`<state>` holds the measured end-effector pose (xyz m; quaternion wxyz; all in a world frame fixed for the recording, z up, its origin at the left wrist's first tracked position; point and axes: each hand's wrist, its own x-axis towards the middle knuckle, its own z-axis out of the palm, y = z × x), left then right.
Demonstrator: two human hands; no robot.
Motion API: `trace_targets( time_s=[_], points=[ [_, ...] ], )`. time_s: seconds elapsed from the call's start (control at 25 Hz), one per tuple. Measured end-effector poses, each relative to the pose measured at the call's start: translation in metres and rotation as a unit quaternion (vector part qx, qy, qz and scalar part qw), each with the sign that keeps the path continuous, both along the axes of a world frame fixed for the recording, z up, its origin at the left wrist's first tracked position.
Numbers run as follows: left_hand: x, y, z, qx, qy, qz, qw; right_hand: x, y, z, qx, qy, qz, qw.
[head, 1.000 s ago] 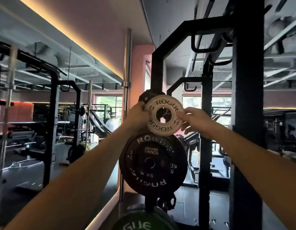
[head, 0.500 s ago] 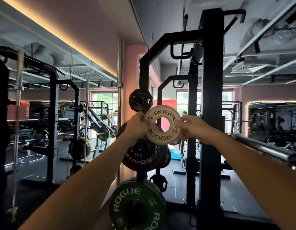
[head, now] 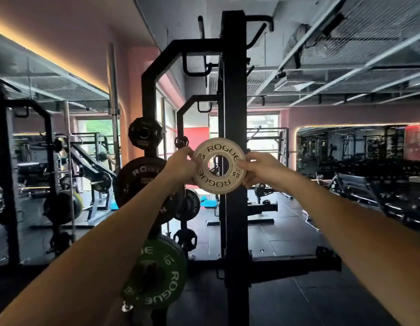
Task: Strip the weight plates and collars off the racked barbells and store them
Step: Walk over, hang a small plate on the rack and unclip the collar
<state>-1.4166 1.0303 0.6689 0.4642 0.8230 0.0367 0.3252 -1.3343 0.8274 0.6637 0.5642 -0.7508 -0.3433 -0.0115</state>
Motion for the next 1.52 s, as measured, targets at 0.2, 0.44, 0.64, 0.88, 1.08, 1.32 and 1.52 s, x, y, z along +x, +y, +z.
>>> trace_targets(
  time_s=[0.2,0.44,0.64,0.88,1.08,1.32,1.52],
  points=[
    [0.045,-0.086,-0.007,0.006,0.03,-0.051,0.998,0.025,-0.097,-0.008,-0.001,0.016,-0.063,0.998],
    [0.111,-0.181,-0.025,-0.017,0.032,-0.071,0.997,0.083,-0.191,-0.021,-0.011,0.031,-0.084,0.996],
    [0.156,-0.231,-0.042,-0.035,0.044,-0.049,0.997,0.145,-0.235,-0.034,-0.017,0.04,-0.064,0.997],
    [0.214,-0.229,-0.062,-0.022,0.074,0.012,0.997,0.215,-0.223,-0.062,-0.017,0.067,-0.033,0.997],
    [0.272,-0.217,-0.083,-0.015,0.081,0.053,0.995,0.272,-0.207,-0.085,-0.035,0.05,-0.055,0.997],
    [0.292,-0.193,-0.084,0.036,0.084,-0.031,0.995,0.299,-0.202,-0.088,-0.078,-0.033,-0.022,0.996],
    [0.296,-0.198,-0.093,0.145,0.039,0.05,0.987,0.298,-0.204,-0.097,-0.107,-0.082,-0.036,0.99]
  ],
)
